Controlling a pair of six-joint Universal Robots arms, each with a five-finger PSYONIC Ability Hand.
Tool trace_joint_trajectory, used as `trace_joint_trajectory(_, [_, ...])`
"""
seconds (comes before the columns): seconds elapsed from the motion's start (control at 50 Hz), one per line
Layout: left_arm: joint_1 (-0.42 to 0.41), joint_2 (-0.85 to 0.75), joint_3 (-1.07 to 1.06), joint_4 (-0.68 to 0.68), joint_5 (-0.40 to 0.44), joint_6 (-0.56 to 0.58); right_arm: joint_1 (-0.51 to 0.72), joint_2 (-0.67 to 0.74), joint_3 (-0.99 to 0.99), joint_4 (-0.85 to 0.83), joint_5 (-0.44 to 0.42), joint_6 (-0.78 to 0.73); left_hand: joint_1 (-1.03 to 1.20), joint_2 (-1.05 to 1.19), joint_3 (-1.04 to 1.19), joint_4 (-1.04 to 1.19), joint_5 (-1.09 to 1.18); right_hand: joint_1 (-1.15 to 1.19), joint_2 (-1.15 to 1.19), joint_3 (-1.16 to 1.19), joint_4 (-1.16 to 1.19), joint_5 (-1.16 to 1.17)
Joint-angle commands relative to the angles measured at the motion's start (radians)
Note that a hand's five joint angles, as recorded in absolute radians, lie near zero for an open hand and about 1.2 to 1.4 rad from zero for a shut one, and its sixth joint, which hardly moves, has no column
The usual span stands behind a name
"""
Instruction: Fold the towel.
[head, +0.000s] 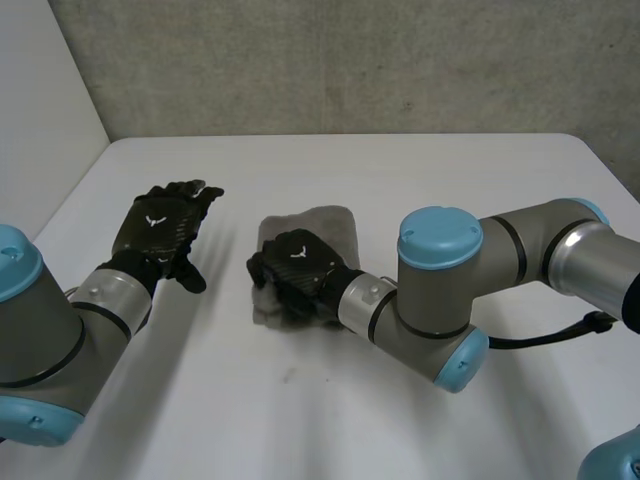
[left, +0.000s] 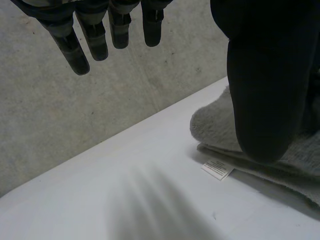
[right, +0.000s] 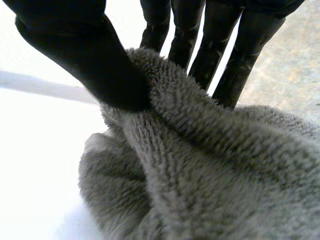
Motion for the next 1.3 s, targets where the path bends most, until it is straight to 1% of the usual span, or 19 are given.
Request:
trace_joint_trajectory(0.02, [0.003,-0.001,0.014,0.016,-0.001,-0.002,0.000,-0.006,-0.001,0.010,0.100,-0.059,0.004,0.010,0.008,0.007,-0.030,-0.891,-0.745,-0.754,-0.755,-0.762])
trace_joint_trajectory(0.04, [0.003,-0.001,0.018,0.021,-0.001,-0.002,-0.003,-0.023,0.002,0.019,0.131,-0.050,0.004,0.010,0.008,0.007,-0.030,-0.982,-0.835,-0.844,-0.845,-0.852])
trace_joint_trajectory(0.16, [-0.015,-0.004,0.084,0.015,-0.005,-0.053,-0.043,-0.142,0.048,0.025,0.215,0.019,0.004,0.010,0.008,0.007,-0.030,-0.982,-0.835,-0.844,-0.845,-0.852])
trace_joint_trajectory(0.2, [-0.026,-0.003,0.111,0.010,-0.006,-0.084,-0.089,-0.206,0.081,0.024,0.267,0.120,0.008,0.013,0.011,0.010,-0.026,-0.982,-0.835,-0.844,-0.845,-0.852])
trace_joint_trajectory(0.34, [-0.100,-0.067,0.265,-0.071,-0.017,-0.224,-0.138,-0.241,0.088,0.077,0.300,0.277,0.017,0.022,0.020,0.019,-0.017,-0.982,-0.835,-0.844,-0.845,-0.852])
trace_joint_trajectory(0.38, [-0.150,-0.163,0.375,-0.145,-0.032,-0.253,-0.152,-0.234,0.077,0.111,0.298,0.295,0.026,0.031,0.029,0.028,-0.009,-0.982,-0.835,-0.844,-0.845,-0.852])
trace_joint_trajectory(0.4, [-0.150,-0.164,0.376,-0.145,-0.032,-0.253,-0.158,-0.223,0.063,0.137,0.297,0.307,0.026,0.031,0.029,0.028,-0.009,-0.982,-0.835,-0.844,-0.845,-0.852])
trace_joint_trajectory(0.44, [-0.180,-0.277,0.487,-0.241,-0.047,-0.261,-0.161,-0.201,0.039,0.160,0.300,0.317,0.026,0.031,0.029,0.028,-0.009,-0.982,-0.835,-0.844,-0.845,-0.852])
trace_joint_trajectory(0.6, [-0.193,-0.511,0.701,-0.442,-0.058,-0.259,-0.170,-0.045,-0.110,0.271,0.294,0.358,0.026,0.031,0.029,0.028,-0.009,-0.982,-0.835,-0.844,-0.845,-0.852])
trace_joint_trajectory(0.68, [-0.192,-0.548,0.715,-0.469,-0.069,-0.255,-0.173,0.055,-0.185,0.332,0.271,0.352,0.026,0.031,0.029,0.028,-0.009,-0.982,-0.835,-0.844,-0.845,-0.852])
trace_joint_trajectory(0.82, [-0.186,-0.556,0.670,-0.467,-0.116,-0.244,-0.173,0.121,-0.215,0.363,0.237,0.328,0.023,0.028,0.026,0.025,-0.012,-0.982,-0.835,-0.844,-0.845,-0.852])
trace_joint_trajectory(0.96, [-0.186,-0.507,0.635,-0.467,-0.138,-0.215,-0.173,0.101,-0.215,0.360,0.241,0.238,0.017,0.022,0.020,0.019,-0.017,-0.982,-0.835,-0.844,-0.845,-0.852])
trace_joint_trajectory(1.02, [-0.192,-0.443,0.629,-0.467,-0.133,-0.213,-0.173,0.033,-0.216,0.350,0.240,0.229,0.011,0.016,0.014,0.013,-0.023,-0.982,-0.835,-0.844,-0.845,-0.852])
trace_joint_trajectory(1.14, [-0.209,-0.306,0.632,-0.466,-0.133,-0.213,-0.173,-0.162,-0.202,0.283,0.255,0.222,0.004,0.010,0.008,0.007,-0.030,-0.982,-0.835,-0.844,-0.845,-0.852])
trace_joint_trajectory(1.18, [-0.213,-0.196,0.629,-0.466,-0.135,-0.213,-0.175,-0.220,-0.187,0.252,0.264,0.225,0.004,0.010,0.008,0.007,-0.030,-0.982,-0.835,-0.844,-0.845,-0.852])
trace_joint_trajectory(1.22, [-0.209,-0.143,0.623,-0.466,-0.138,-0.215,-0.199,-0.339,-0.126,0.203,0.307,0.220,0.004,0.010,0.008,0.007,-0.030,-0.982,-0.835,-0.844,-0.845,-0.852])
trace_joint_trajectory(1.24, [-0.204,-0.087,0.613,-0.469,-0.141,-0.216,-0.200,-0.339,-0.126,0.203,0.307,0.220,0.004,0.010,0.008,0.007,-0.030,-0.982,-0.835,-0.844,-0.845,-0.852])
trace_joint_trajectory(1.26, [-0.204,-0.087,0.613,-0.469,-0.141,-0.216,-0.221,-0.402,-0.083,0.185,0.335,0.212,0.004,0.010,0.008,0.007,-0.030,-0.982,-0.835,-0.844,-0.845,-0.852])
trace_joint_trajectory(1.3, [-0.181,0.025,0.563,-0.469,-0.143,-0.218,-0.239,-0.465,-0.042,0.171,0.361,0.197,0.004,0.010,0.008,0.007,-0.030,-0.982,-0.835,-0.844,-0.845,-0.852])
